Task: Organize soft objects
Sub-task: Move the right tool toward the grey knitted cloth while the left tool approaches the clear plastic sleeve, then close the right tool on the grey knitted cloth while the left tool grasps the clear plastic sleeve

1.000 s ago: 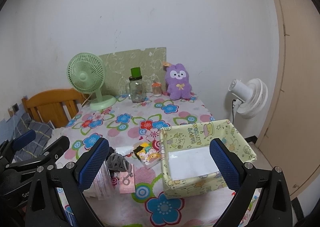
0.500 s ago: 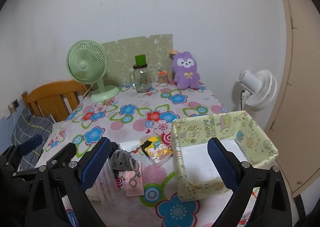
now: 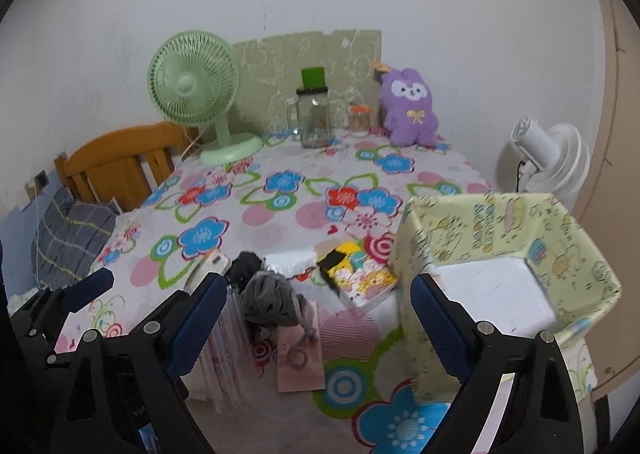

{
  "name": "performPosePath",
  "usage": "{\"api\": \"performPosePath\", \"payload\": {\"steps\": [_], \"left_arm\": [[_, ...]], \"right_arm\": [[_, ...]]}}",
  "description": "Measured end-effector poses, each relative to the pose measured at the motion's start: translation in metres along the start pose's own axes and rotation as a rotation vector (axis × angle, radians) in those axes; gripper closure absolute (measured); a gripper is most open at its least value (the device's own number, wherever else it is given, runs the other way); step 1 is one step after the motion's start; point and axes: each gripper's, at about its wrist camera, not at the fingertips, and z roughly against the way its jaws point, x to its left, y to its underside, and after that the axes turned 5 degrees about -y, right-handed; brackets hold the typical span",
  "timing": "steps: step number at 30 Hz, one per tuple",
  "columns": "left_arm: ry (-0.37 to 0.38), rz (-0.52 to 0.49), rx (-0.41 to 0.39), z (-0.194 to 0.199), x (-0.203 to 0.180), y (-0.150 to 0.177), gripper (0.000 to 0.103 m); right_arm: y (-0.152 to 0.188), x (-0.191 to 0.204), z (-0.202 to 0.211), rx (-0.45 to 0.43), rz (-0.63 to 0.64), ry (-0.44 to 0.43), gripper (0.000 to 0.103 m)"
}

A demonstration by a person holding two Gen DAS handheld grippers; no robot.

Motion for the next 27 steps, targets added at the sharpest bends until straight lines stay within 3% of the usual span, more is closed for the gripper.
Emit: {"api": "performPosePath", "payload": {"steps": [12, 18, 20, 23, 27], "left_arm": [[0.052, -0.007, 0.055, -0.021, -0.012, 0.014, 0.015], [0.108, 0.005, 0.092, -0.029, -0.017, 0.017, 0.041], [0.136, -0.008, 0.100, -0.029, -0.019, 0.016, 0.060], [0.154, -0.023, 0.104, -0.030, -0.020, 0.015, 0.069], [0.161, -0.037, 0.097, -0.030, -0.018, 0.014, 0.071]], "right_arm": [[0.011, 0.007, -0.031, 0.061, 0.037, 0.017, 0.014], [0.011, 0.008, -0.034, 0.061, 0.050, 0.030, 0.014], [0.010, 0.009, -0.034, 0.058, 0.054, 0.028, 0.015], [0.008, 0.013, -0.036, 0.056, 0.060, 0.012, 0.015], [0.007, 0.016, -0.043, 0.072, 0.060, -0.005, 0.017]]}}
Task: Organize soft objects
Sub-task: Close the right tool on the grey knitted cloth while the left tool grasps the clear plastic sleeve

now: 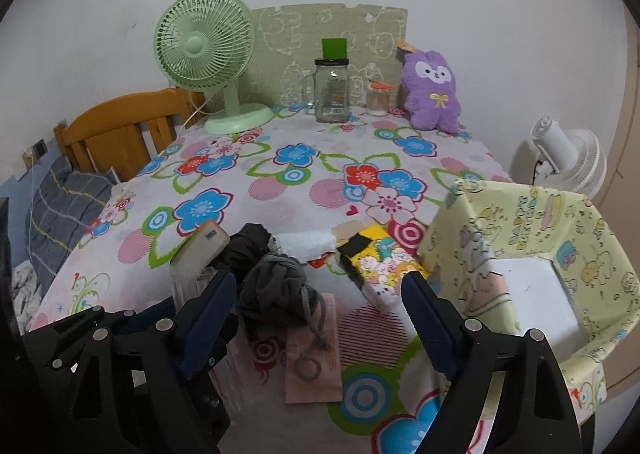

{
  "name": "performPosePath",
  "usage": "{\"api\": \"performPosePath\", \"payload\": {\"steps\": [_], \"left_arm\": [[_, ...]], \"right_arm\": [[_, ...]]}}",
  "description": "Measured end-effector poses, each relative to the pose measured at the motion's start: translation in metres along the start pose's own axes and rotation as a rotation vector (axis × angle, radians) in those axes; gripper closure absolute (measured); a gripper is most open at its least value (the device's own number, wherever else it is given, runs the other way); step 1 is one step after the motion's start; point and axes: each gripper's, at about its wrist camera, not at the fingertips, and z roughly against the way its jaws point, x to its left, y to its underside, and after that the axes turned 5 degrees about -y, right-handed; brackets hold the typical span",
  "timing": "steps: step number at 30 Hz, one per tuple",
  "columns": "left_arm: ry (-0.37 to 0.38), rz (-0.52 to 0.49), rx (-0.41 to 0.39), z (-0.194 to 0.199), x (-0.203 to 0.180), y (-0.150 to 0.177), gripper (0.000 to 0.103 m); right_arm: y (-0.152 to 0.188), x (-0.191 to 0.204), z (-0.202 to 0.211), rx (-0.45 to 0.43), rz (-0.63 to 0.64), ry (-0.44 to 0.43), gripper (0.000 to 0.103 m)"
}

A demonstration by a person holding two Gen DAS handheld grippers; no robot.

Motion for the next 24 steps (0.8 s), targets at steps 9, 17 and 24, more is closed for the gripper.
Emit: {"api": "performPosePath", "payload": {"steps": [9, 17, 24], "left_arm": [[0.015, 0.008, 0.013, -0.009, 0.008, 0.000, 0.073], [0.017, 0.003, 0.034, -0.018, 0.009, 0.000, 0.073], [0.009, -0.016, 0.041, -0.019, 0.006, 0.000, 0.073]], "right_arm": [[0.001, 0.006, -0.035, 0.091, -0.028, -0.052, 0.022], [0.004, 0.002, -0.057, 0.165, -0.087, -0.101, 0.044], [0.007, 0.001, -0.060, 0.195, -0.119, -0.135, 0.063]]}}
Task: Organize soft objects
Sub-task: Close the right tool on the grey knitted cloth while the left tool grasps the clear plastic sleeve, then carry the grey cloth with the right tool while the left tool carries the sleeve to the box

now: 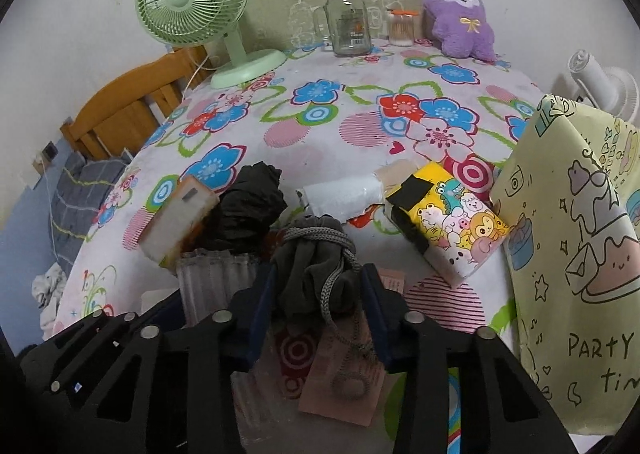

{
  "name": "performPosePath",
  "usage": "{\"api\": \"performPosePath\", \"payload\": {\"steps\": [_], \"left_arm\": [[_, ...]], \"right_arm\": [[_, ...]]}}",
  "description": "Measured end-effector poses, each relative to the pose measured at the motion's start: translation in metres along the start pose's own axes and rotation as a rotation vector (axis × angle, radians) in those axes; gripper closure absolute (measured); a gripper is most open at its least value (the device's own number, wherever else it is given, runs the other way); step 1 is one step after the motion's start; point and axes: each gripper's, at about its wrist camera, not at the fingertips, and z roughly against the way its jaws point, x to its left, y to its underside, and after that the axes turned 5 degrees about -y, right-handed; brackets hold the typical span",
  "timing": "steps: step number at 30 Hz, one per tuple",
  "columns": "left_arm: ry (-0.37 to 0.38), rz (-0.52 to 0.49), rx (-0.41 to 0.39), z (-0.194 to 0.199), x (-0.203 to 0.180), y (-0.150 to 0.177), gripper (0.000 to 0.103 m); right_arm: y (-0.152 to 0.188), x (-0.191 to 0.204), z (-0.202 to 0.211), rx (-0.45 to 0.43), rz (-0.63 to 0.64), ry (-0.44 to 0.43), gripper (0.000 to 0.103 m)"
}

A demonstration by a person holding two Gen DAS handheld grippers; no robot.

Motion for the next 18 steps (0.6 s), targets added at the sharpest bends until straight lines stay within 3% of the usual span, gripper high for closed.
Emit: {"api": "performPosePath", "payload": {"steps": [6, 18], "left_arm": [[-0.013, -0.017, -0.003, 0.004, -0.005, -0.001, 0.076], [-0.028, -0.034, -0.039, 0.022, -0.018, -0.006, 0.086]], "right_arm": [[0.001, 0.002, 0.008, -0.009, 0.011, -0.008, 0.073], [0.001, 0.001, 0.034, -0.054, 0.019, -0.001, 0.074]]}}
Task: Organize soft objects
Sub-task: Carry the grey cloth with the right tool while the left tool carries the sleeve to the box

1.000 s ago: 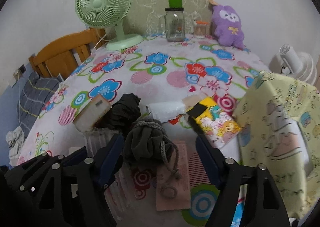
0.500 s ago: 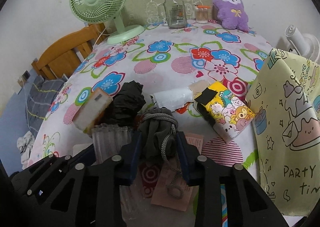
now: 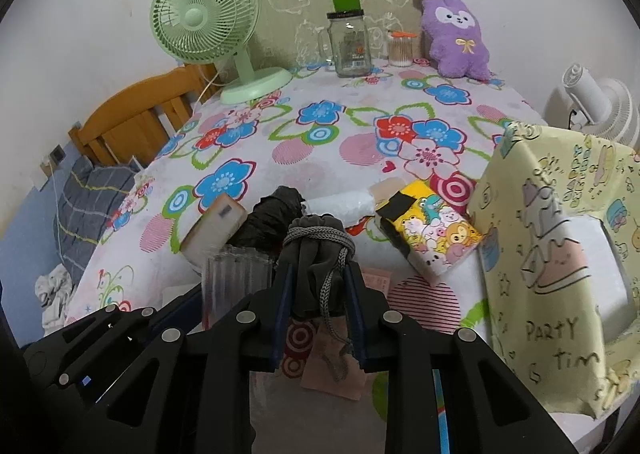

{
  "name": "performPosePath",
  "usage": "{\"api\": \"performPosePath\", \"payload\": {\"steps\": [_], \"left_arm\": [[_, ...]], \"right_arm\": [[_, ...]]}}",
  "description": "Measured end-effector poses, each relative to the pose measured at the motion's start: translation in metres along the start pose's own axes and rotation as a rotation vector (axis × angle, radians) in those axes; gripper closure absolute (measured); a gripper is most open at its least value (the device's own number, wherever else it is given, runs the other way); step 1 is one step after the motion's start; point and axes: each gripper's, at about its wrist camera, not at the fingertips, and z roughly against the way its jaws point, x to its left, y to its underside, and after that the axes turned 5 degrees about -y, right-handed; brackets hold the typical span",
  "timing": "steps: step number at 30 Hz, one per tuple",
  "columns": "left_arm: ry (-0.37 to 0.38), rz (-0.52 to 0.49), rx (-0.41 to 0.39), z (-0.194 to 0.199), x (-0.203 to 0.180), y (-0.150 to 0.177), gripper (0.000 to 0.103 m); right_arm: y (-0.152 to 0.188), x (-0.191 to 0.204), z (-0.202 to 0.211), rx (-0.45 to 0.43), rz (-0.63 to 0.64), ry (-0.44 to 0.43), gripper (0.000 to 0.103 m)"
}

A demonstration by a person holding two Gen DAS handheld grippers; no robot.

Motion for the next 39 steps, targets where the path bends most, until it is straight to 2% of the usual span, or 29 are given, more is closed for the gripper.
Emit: {"api": "performPosePath", "payload": {"steps": [11, 23, 39], "left_arm": [[-0.014, -0.019, -0.060, 0.026, -0.015, -0.013, 0.087], [-0.025, -0.071, -0.129, 0.057, -0.033, -0.035, 0.087], [-0.010, -0.100, -0.207, 0.077, -0.058, -0.060, 0.087]], "right_arm": [[-0.008, -0.003, 0.032, -0.059, -0.001, 0.026, 0.074], [-0.023, -0.007, 0.080, -0.135, 0.011, 0.097, 0.074], [-0.040, -0.020, 0.123, -0.214, 0.038, 0.150, 0.074]]}}
